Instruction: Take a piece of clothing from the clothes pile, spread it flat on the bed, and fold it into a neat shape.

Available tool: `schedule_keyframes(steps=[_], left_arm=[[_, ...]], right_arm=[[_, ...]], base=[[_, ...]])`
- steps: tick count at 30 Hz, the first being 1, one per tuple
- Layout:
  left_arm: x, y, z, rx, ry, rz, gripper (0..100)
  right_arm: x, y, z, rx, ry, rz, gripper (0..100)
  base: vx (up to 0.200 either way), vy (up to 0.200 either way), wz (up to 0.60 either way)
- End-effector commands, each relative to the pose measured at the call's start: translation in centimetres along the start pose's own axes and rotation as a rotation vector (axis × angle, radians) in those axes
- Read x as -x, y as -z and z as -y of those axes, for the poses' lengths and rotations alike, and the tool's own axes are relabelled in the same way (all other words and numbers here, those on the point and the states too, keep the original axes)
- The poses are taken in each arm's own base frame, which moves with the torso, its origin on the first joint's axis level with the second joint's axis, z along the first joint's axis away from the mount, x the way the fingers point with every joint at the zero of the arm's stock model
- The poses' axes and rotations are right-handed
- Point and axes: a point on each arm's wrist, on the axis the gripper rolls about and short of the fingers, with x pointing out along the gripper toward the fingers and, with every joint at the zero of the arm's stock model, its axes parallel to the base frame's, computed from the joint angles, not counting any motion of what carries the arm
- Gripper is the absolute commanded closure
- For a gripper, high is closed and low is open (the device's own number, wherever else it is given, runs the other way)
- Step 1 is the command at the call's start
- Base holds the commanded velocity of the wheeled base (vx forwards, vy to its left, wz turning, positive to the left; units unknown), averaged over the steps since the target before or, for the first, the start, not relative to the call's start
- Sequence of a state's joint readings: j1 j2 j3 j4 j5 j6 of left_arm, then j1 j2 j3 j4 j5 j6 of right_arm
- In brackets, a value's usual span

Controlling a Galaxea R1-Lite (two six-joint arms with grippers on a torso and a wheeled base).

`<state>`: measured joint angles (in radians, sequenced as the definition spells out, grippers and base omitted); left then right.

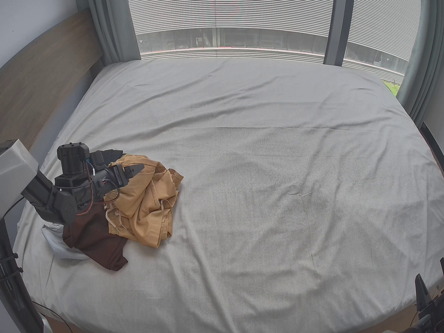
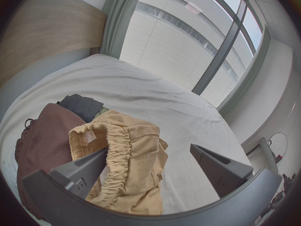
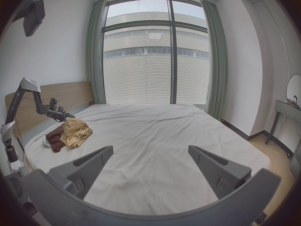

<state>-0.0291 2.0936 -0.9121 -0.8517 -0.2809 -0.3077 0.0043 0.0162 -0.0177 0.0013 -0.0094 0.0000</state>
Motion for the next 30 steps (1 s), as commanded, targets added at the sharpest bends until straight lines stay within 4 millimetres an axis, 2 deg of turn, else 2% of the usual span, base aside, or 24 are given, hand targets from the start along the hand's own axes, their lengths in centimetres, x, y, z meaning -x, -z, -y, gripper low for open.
schedule_keyframes(steps=[1, 11, 12, 22, 30], left_arm=[[-0.8, 0.4, -0.4, 0.004, -0.002, -0.006, 0], [-1.3, -0.1, -0.5, 0.008, 0.002, 0.012, 0], [-1.3, -0.1, -0.5, 0.012, 0.002, 0.012, 100], [-2.1, -0.1, -0.7, 0.011, 0.005, 0.019, 100], [-1.9, -0.3, 0.2, 0.112, 0.057, 0.054, 100]], right_arm=[[0.0, 0.5, 0.0, 0.0, -0.001, -0.002, 0], [0.0, 0.5, 0.0, 0.0, -0.001, -0.002, 0], [0.0, 0.5, 0.0, 0.0, -0.001, -0.002, 0], [0.0, 0.5, 0.0, 0.0, -0.001, -0.002, 0], [0.0, 0.5, 0.0, 0.0, -0.001, -0.002, 0]], base=[[0.0, 0.0, 0.0], [0.0, 0.0, 0.0], [0.0, 0.0, 0.0], [0.0, 0.0, 0.0], [0.0, 0.0, 0.0]])
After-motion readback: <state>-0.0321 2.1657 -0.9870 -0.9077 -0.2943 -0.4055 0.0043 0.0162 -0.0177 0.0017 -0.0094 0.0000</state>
